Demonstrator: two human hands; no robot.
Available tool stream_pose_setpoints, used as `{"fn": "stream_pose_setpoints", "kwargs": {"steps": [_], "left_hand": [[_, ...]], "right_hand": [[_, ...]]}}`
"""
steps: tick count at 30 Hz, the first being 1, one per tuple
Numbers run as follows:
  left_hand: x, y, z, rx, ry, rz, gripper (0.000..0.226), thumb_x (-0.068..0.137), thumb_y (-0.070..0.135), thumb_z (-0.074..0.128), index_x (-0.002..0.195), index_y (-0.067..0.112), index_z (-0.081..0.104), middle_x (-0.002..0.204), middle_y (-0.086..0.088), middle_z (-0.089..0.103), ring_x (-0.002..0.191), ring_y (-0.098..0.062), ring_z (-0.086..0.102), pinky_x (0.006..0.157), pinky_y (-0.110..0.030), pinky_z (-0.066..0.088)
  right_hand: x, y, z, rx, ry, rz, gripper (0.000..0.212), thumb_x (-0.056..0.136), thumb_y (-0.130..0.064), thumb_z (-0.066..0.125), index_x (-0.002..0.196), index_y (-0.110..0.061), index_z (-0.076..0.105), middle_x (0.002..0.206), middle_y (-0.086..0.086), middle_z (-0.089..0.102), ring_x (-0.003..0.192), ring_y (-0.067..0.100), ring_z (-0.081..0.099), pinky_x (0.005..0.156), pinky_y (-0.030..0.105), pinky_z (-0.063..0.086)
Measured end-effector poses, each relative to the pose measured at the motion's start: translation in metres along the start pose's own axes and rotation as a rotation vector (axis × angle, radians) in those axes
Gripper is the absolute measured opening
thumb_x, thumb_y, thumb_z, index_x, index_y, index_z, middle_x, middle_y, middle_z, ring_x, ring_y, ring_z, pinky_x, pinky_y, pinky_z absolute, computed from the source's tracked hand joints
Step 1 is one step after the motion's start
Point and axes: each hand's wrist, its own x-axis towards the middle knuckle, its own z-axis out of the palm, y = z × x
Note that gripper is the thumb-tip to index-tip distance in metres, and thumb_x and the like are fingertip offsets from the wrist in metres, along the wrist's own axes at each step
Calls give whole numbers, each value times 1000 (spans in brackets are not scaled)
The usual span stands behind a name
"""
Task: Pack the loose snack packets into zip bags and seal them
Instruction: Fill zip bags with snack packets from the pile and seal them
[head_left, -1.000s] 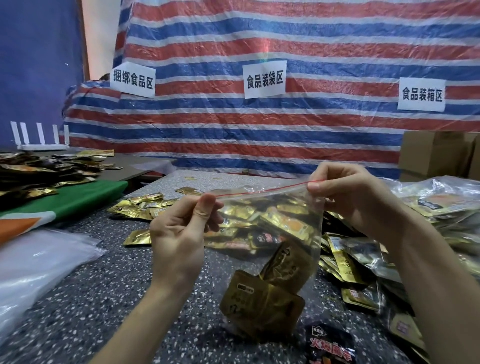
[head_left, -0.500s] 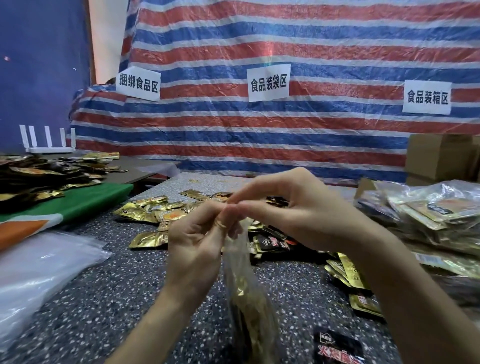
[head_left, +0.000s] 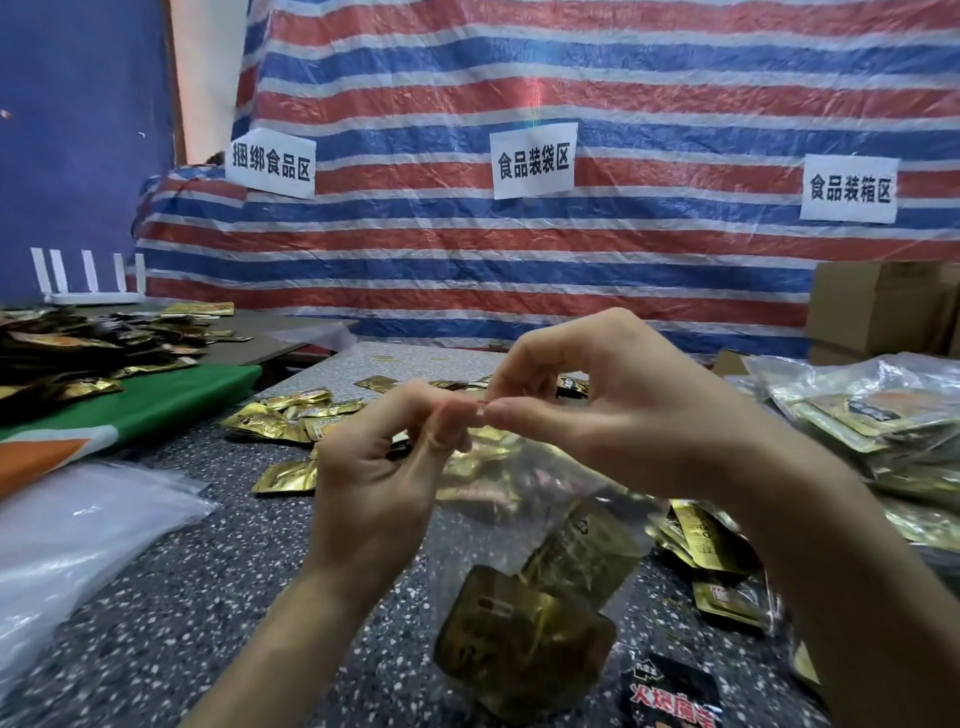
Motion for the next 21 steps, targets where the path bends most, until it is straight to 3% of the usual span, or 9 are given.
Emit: {"fn": "stream_pose_setpoints", "kwargs": {"steps": [3, 6, 9, 11, 15, 21], "left_hand": [[0, -1, 1, 38, -18, -9, 27, 95, 51, 52, 92, 30, 69, 78, 18, 66, 69, -3, 62, 60, -21, 50], [-1, 0, 4, 43, -59, -24, 29, 97, 50, 48, 89, 29, 66, 80, 21, 65, 72, 1, 62, 62, -12, 47], [-3, 0, 6, -43, -92, -69, 27, 97, 46, 50, 91, 24, 65, 81, 13, 64, 72, -3, 63, 59, -14, 49], [-4, -1, 6, -60, -93, -85, 25, 98, 42, 52, 90, 23, 66, 78, 7, 63, 70, -9, 60, 59, -23, 50], [-5, 0, 5, -64, -67, -61, 18, 97, 26, 53, 88, 20, 67, 77, 12, 63, 70, -4, 59, 62, -17, 47], [-6, -1, 5, -16, -15, -32, 17, 97, 22, 55, 84, 18, 66, 72, 11, 61, 68, -7, 57, 62, -20, 45]], "right_hand": [[-1, -3, 0, -27, -24, 32, 15, 89, -37, 70, 83, -24, 74, 76, -9, 70, 73, 7, 64, 69, 30, 52], [0, -3, 3, -100, -34, 59, 15, 95, -36, 66, 84, -26, 69, 79, -9, 68, 76, 7, 61, 72, 37, 53], [0, -5, 5, -151, -40, 59, 14, 97, -33, 62, 85, -27, 63, 82, -9, 65, 79, 10, 60, 75, 45, 52], [-1, -6, 5, -140, -28, 46, 13, 96, -31, 63, 84, -26, 64, 81, -8, 65, 79, 9, 60, 74, 44, 52], [-1, -6, 8, -121, -26, 36, 11, 94, -28, 64, 84, -24, 66, 79, -10, 65, 78, 8, 60, 74, 39, 52], [1, -3, 12, -118, -55, 39, 19, 97, -36, 61, 83, -25, 62, 78, -10, 61, 75, 8, 56, 69, 36, 49]]}}
